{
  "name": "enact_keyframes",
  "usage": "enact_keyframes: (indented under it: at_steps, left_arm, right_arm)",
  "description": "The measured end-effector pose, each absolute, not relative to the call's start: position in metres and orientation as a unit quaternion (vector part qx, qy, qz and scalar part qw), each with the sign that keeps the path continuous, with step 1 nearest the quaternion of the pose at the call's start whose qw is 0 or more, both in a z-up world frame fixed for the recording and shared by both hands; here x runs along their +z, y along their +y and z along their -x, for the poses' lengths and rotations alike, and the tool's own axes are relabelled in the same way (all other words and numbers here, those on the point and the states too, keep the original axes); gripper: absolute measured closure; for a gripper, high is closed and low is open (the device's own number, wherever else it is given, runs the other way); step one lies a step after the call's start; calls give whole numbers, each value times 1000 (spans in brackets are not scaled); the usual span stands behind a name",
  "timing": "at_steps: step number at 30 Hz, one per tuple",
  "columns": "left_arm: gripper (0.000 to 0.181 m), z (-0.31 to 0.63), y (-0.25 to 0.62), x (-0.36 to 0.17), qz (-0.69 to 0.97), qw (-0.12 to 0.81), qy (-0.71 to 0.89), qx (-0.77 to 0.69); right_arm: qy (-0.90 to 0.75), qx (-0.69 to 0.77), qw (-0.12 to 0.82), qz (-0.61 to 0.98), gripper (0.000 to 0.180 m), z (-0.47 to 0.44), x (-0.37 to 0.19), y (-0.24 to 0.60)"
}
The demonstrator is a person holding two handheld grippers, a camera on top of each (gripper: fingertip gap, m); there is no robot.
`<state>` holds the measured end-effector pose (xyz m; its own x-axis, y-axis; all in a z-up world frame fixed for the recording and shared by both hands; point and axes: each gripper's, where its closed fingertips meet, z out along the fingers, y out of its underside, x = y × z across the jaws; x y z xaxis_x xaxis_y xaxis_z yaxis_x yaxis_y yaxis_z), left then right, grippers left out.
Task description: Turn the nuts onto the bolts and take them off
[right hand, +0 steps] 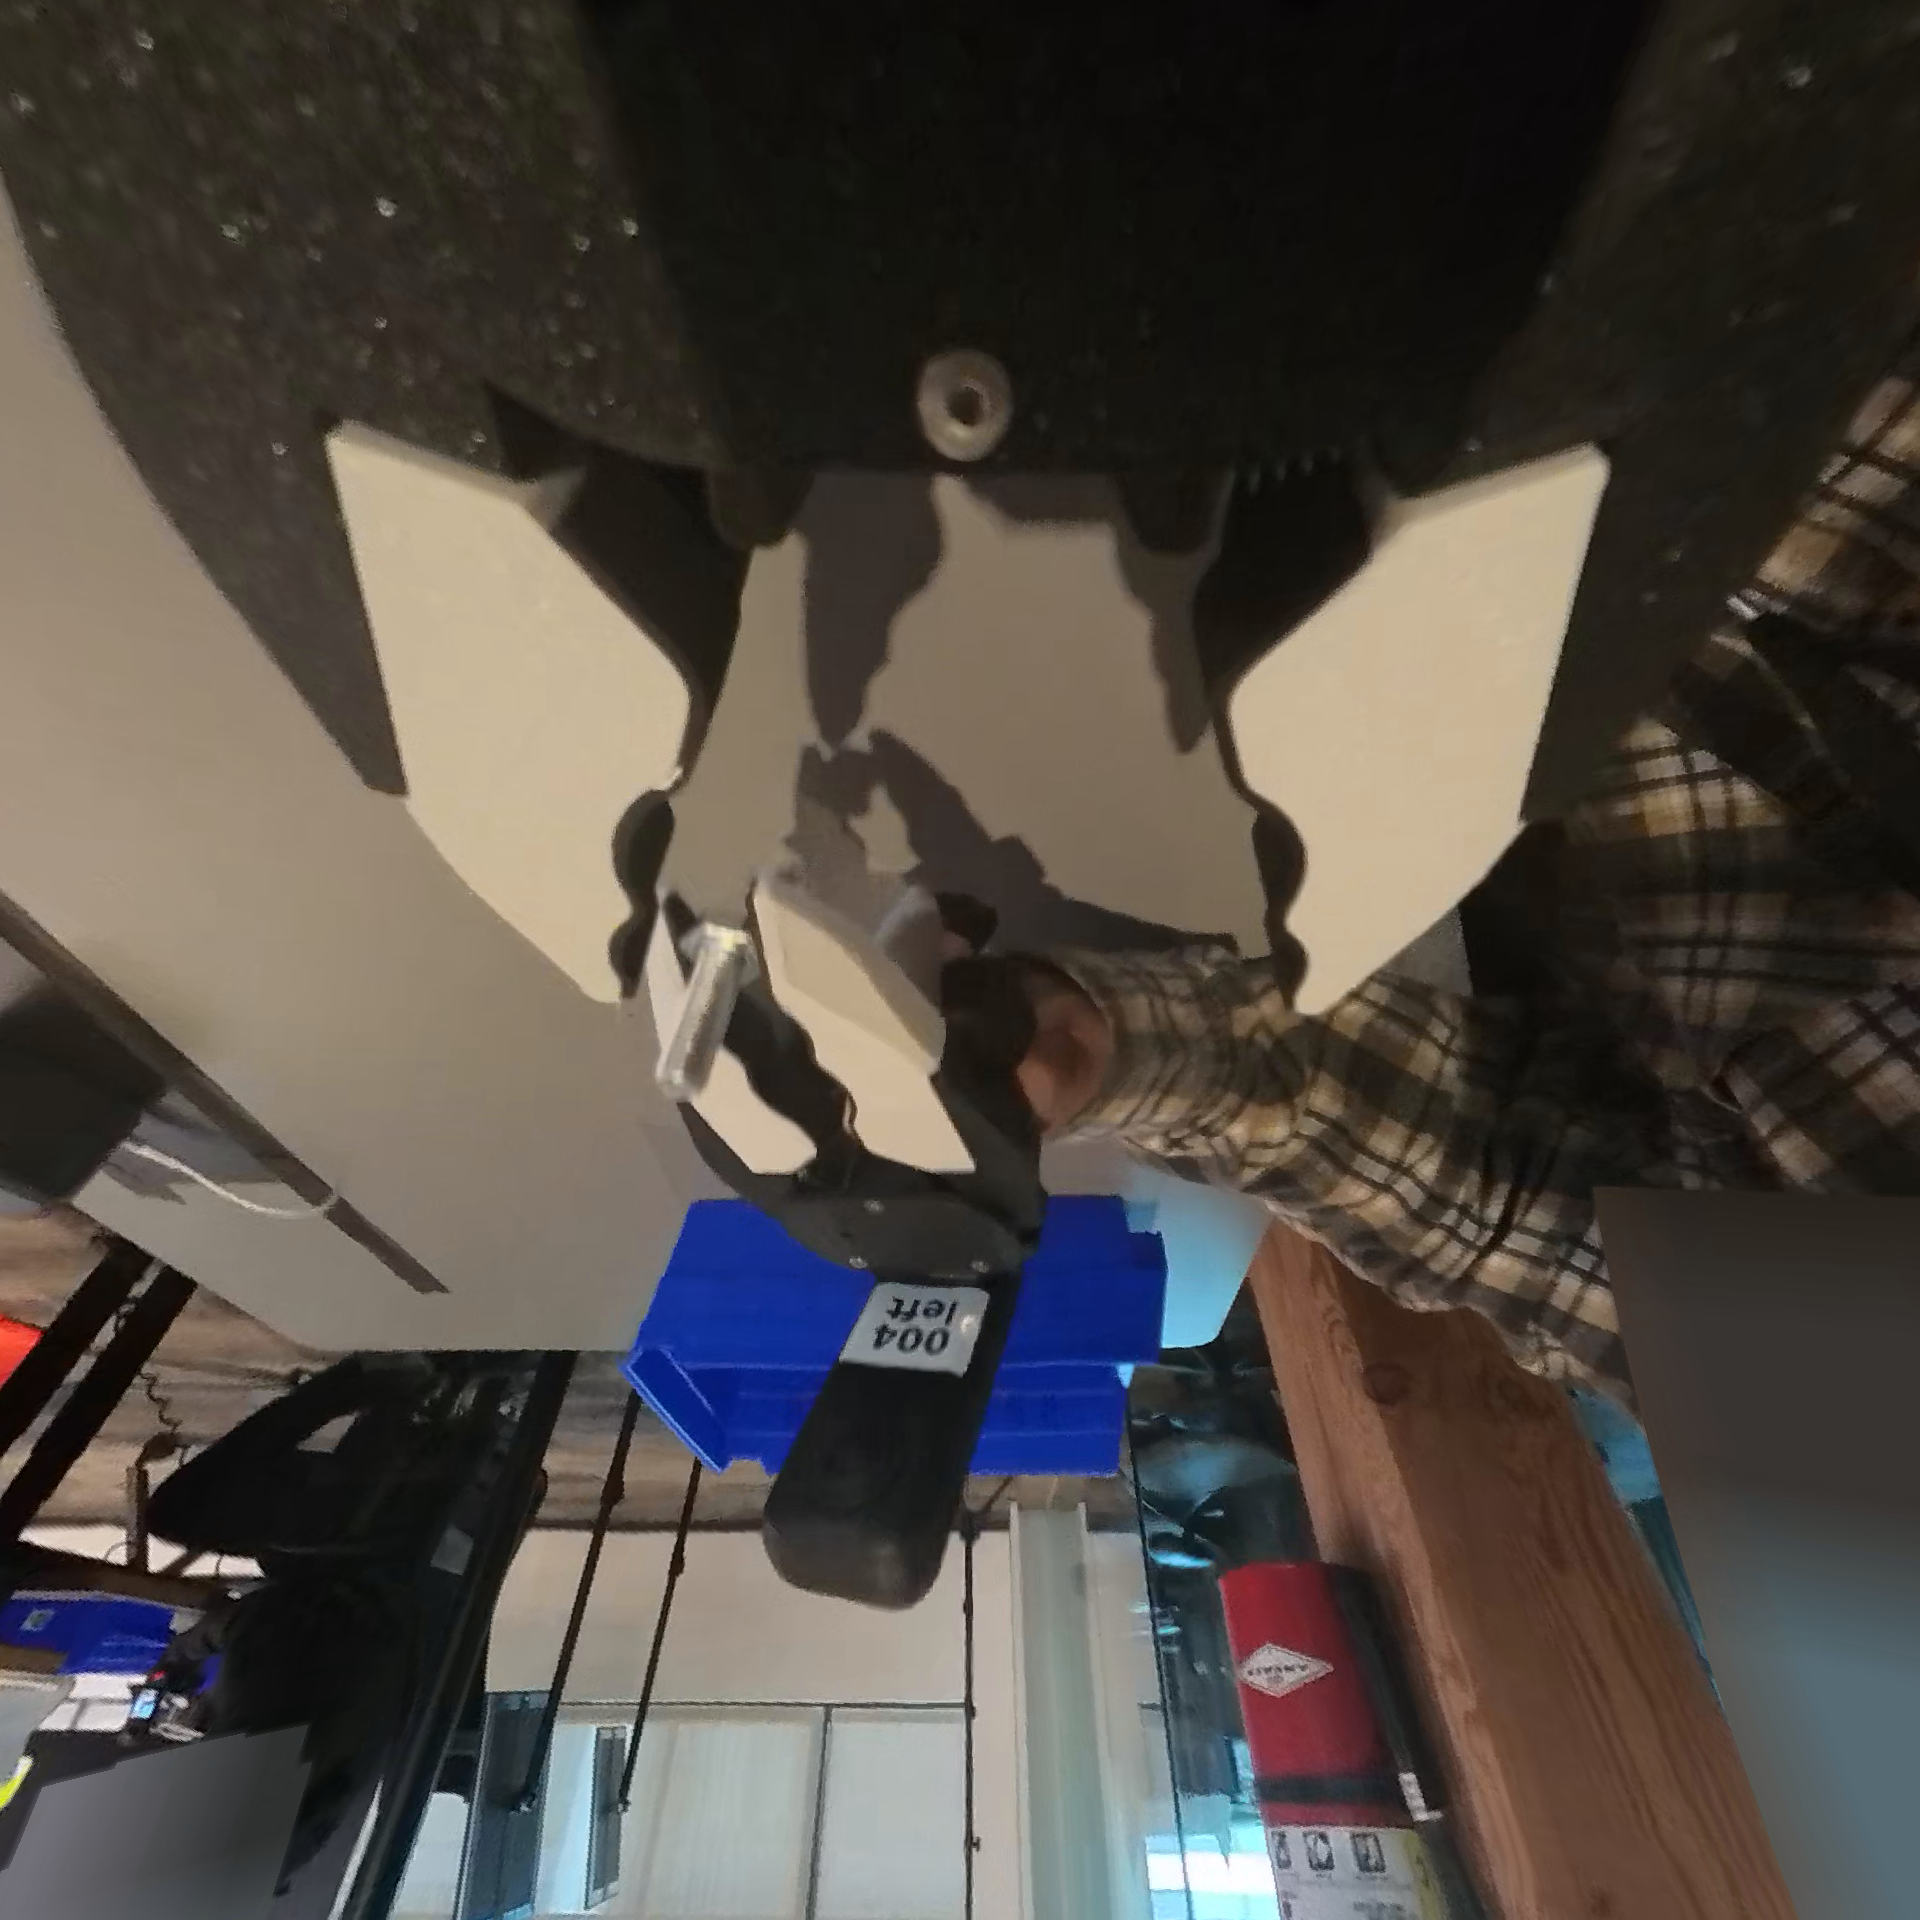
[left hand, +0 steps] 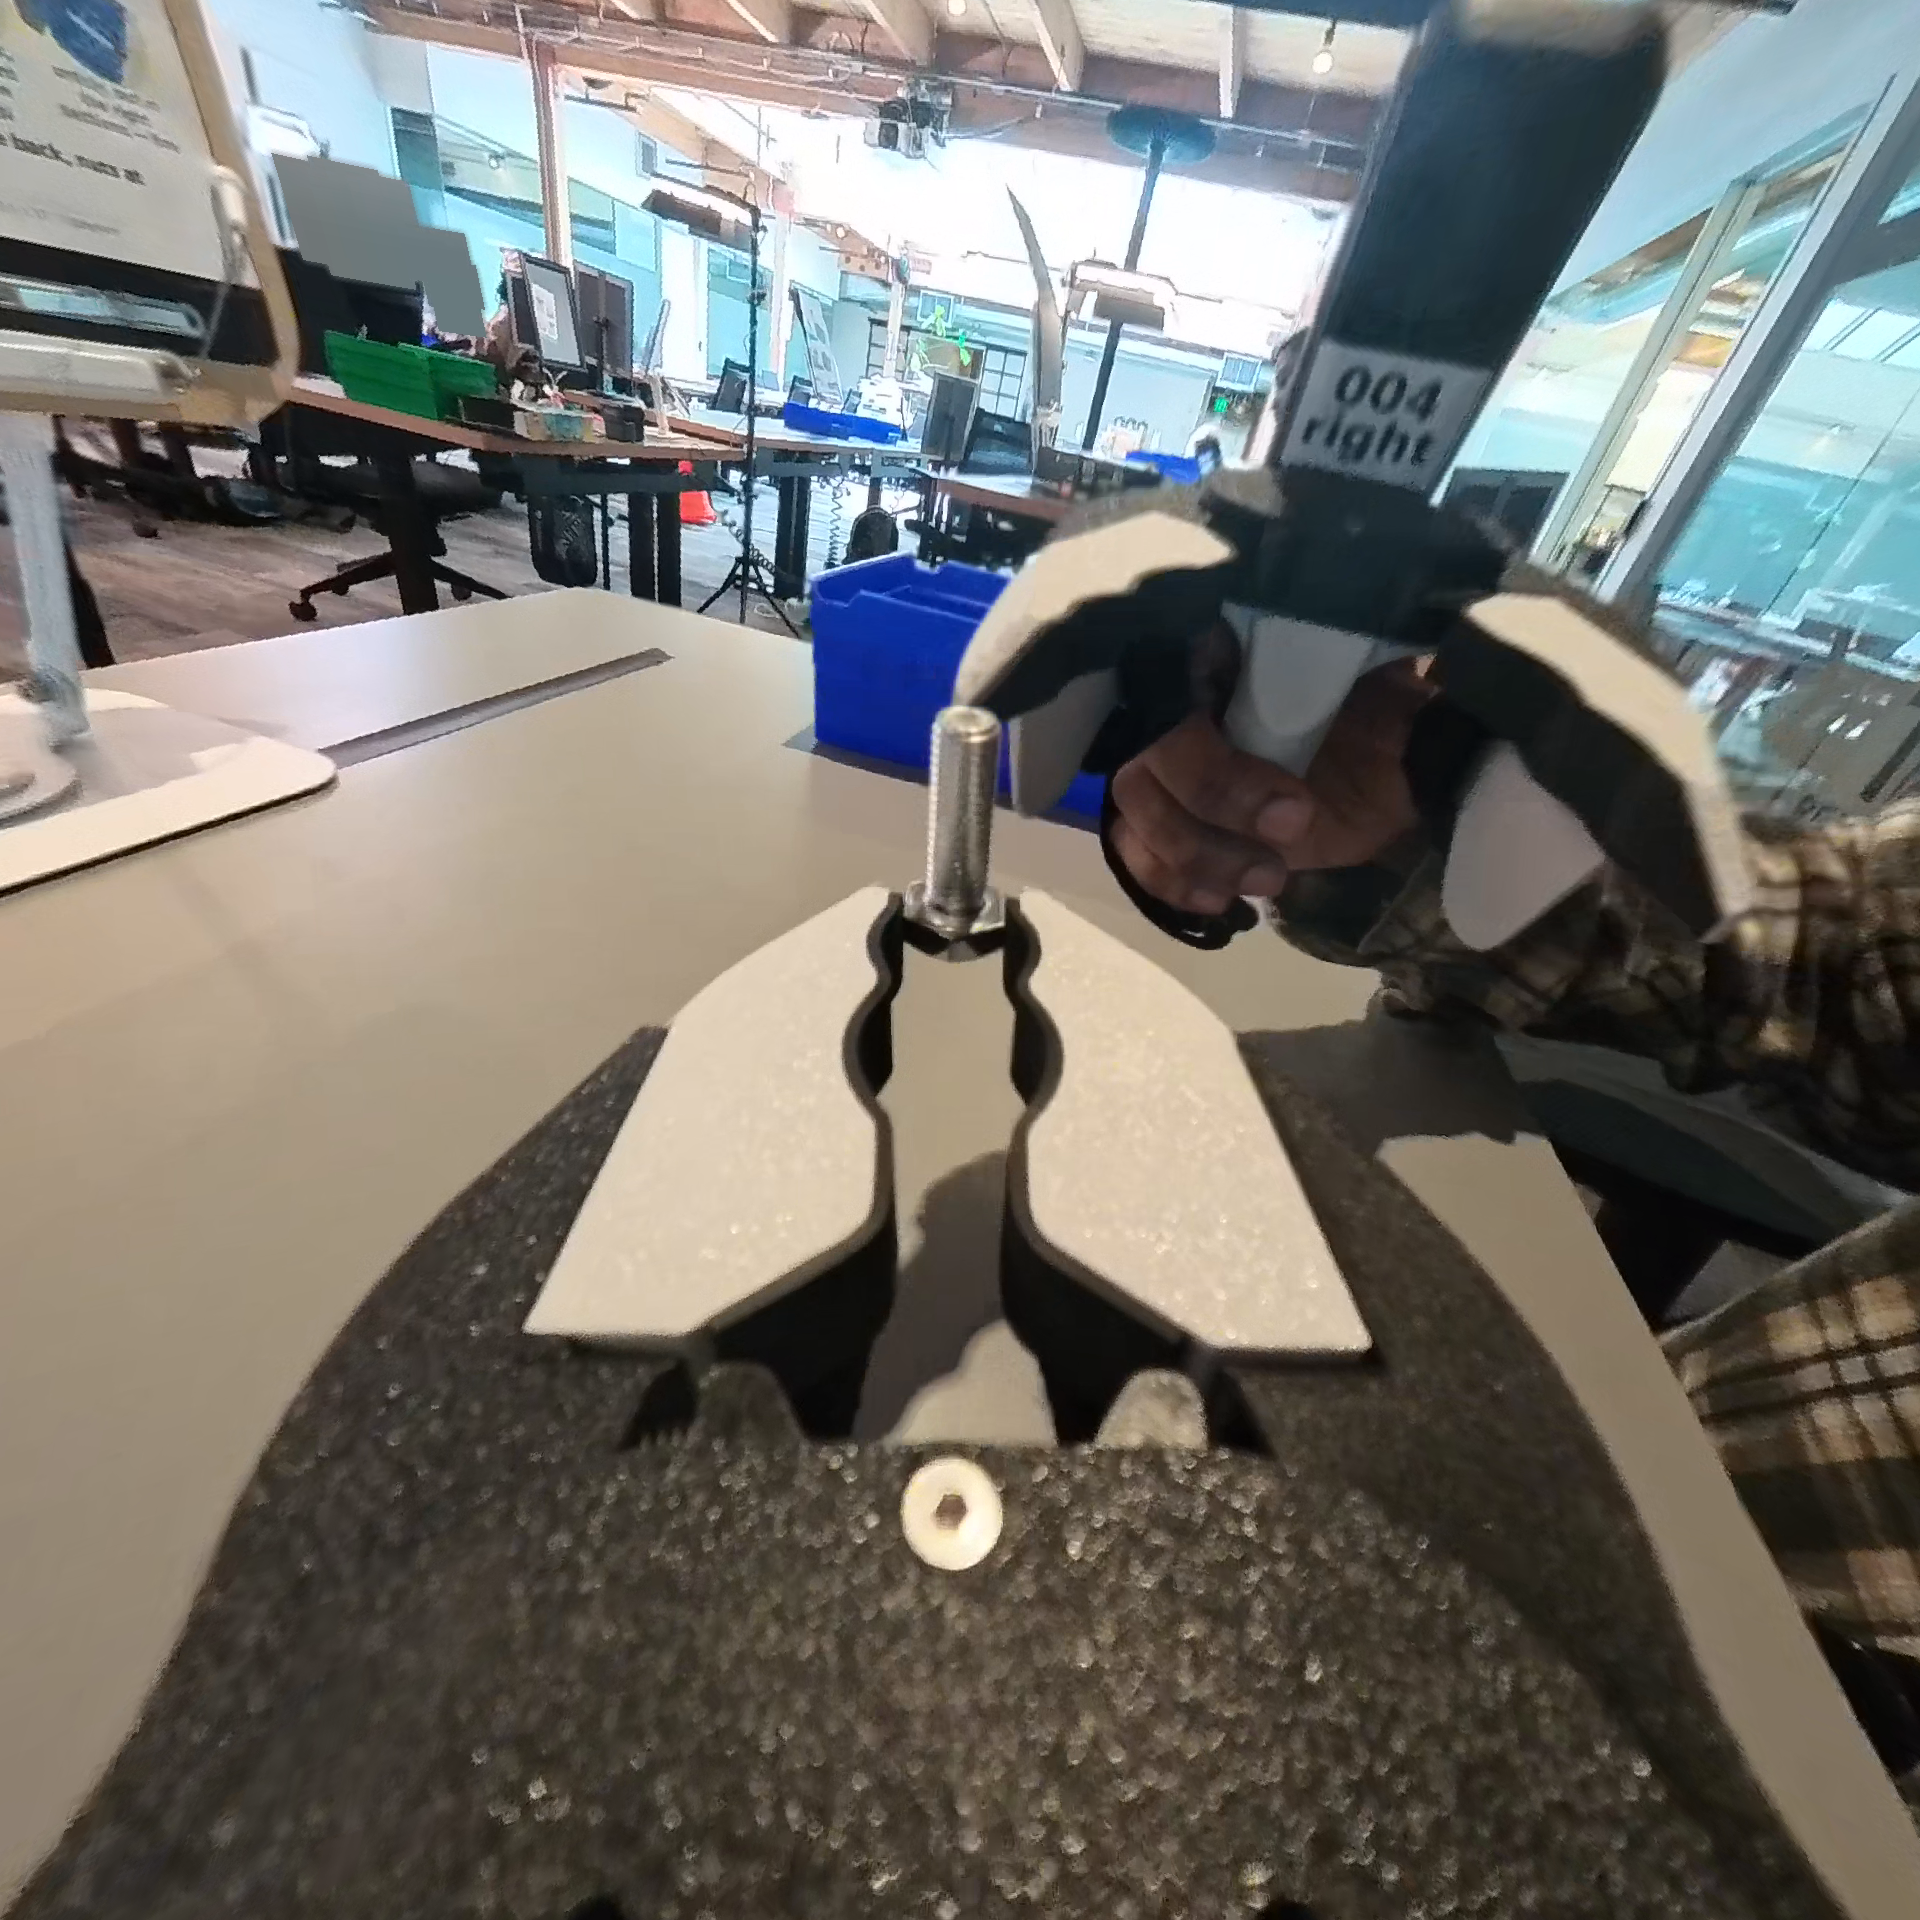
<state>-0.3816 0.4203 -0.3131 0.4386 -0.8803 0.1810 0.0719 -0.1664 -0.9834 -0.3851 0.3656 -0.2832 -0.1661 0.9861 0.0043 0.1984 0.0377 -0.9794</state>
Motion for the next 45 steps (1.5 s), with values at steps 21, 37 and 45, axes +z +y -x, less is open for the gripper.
enact_keyframes:
  at_steps: [21, 37, 45]
  left_arm:
    - [163, 513, 449, -278, 637, 640, 220, -368]
    - [163, 528, 446, -292, 651, 647, 211, -337]
    - [163, 538, 448, -288, 648, 653, 191, -342]
  right_arm:
    - [-582, 453, 379, 558, 101, 381, -346, 414]
    - [-709, 316, 289, 560, 143, 497, -416, 452]
    - [-735, 291, 246, 560, 162, 508, -435, 449]
